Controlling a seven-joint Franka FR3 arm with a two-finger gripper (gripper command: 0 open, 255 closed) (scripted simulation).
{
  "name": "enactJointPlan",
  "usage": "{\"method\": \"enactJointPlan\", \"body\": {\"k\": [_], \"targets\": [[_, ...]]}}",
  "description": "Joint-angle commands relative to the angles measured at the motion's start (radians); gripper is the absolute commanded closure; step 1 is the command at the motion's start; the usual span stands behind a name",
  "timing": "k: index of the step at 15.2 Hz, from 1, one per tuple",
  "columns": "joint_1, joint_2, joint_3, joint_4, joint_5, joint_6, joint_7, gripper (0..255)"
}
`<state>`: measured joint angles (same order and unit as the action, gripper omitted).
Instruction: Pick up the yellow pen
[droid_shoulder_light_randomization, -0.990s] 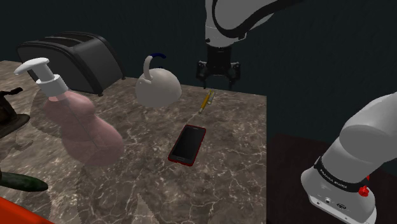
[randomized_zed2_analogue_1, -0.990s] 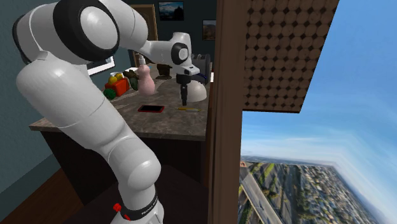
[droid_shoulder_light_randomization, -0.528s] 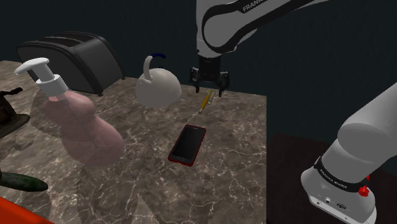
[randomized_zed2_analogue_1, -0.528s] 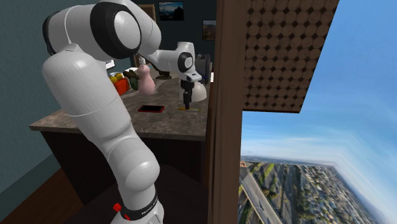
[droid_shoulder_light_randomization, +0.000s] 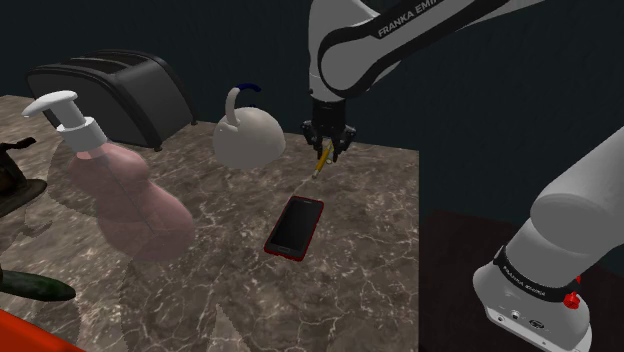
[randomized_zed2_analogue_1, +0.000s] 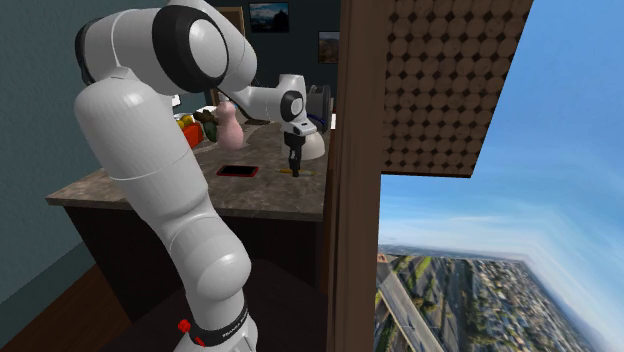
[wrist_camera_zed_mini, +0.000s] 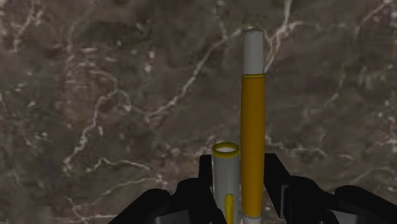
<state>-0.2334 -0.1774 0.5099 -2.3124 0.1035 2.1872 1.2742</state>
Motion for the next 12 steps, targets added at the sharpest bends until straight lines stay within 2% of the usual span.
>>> {"method": "enactJointPlan", "body": {"k": [1, 7, 12], "targets": [[0.000, 0.000, 0.000, -0.001, 0.000, 0.001, 0.000, 255], [-0.001, 0.003, 0.000, -0.001, -0.001, 0.003, 0.000, 255], [0.000, -0.029, -0.009, 0.040, 0.010, -0.067, -0.010, 255]]}}
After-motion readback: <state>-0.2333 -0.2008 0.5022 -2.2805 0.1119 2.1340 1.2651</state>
